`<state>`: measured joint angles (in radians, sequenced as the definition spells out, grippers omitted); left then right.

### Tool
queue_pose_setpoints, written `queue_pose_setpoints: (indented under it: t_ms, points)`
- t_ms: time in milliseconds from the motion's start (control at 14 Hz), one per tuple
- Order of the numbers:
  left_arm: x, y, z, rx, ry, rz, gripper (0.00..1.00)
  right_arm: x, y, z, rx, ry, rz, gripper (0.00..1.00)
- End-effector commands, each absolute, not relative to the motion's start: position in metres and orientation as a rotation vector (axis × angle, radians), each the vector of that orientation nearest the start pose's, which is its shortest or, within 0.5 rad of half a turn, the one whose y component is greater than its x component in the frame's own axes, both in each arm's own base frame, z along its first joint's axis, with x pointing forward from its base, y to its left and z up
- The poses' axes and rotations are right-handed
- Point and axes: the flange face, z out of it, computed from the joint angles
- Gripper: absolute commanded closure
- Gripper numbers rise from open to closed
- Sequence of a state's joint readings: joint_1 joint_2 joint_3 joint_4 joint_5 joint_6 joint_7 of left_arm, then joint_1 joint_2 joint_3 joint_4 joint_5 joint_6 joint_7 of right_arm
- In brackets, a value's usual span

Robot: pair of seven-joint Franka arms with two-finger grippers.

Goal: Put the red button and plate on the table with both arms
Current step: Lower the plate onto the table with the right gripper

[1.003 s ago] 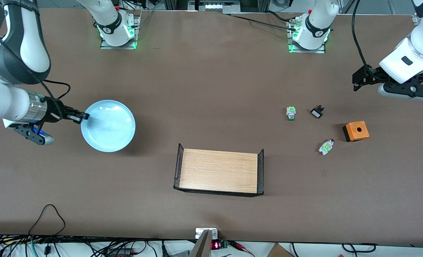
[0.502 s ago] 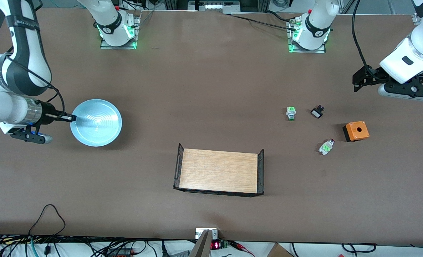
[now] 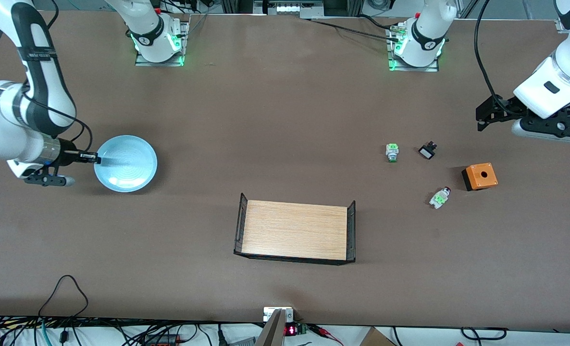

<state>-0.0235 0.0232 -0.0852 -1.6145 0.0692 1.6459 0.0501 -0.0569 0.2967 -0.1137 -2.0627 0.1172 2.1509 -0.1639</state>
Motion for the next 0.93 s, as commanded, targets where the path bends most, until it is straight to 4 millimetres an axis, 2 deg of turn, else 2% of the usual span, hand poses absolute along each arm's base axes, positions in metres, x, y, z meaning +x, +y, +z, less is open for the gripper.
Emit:
queue_pose_setpoints:
  t_ms: [0, 143, 215, 287, 573, 645, 717, 860]
  points:
    - [0.573, -0.049, 0.602, -3.048, 0.243, -0.041, 0.00, 0.533, -0.091, 0.256, -3.030, 0.056, 0.283, 1.00]
    - [0.574, -0.049, 0.602, -3.048, 0.243, -0.044, 0.00, 0.519, -0.095, 0.236, -3.032, -0.022, 0.270, 1.00]
    - [0.574, -0.050, 0.602, -3.047, 0.246, -0.044, 0.00, 0.514, -0.103, 0.225, -3.024, -0.114, 0.270, 1.00]
    - [0.574, -0.050, 0.602, -3.048, 0.243, -0.044, 0.00, 0.512, -0.109, 0.218, -3.024, -0.125, 0.269, 1.00]
    - [0.573, -0.053, 0.603, -3.047, 0.252, -0.046, 0.00, 0.508, -0.116, 0.206, -3.012, -0.115, 0.309, 0.98]
    - [0.573, -0.054, 0.603, -3.047, 0.255, -0.047, 0.00, 0.511, -0.112, 0.208, -3.014, -0.071, 0.309, 0.35]
    - [0.573, -0.054, 0.603, -3.047, 0.255, -0.044, 0.00, 0.516, -0.113, 0.217, -3.023, -0.031, 0.285, 0.00]
    - [0.573, -0.054, 0.603, -3.047, 0.257, -0.044, 0.00, 0.527, -0.109, 0.240, -3.009, -0.030, 0.308, 0.00]
